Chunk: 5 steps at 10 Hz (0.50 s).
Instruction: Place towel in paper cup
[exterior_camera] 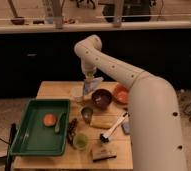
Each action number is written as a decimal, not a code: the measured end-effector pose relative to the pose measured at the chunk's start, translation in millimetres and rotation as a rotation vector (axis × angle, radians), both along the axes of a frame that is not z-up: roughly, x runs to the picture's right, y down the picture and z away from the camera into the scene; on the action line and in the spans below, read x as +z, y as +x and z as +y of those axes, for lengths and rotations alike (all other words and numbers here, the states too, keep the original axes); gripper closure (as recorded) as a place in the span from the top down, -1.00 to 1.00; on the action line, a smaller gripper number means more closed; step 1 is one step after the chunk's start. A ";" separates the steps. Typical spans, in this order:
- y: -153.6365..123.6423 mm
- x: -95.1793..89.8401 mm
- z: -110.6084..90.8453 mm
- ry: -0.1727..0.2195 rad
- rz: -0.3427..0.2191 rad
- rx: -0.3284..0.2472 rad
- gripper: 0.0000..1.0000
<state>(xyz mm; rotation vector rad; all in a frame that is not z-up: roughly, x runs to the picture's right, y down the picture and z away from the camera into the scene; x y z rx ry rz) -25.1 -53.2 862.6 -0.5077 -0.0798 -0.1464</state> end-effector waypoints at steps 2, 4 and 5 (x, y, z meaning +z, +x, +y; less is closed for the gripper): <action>-4.5 -4.7 -1.2 0.006 -0.025 -0.005 -0.92; -15.5 -9.6 -3.1 0.009 -0.073 -0.003 -0.92; -24.7 -13.2 -3.9 0.009 -0.109 0.000 -0.92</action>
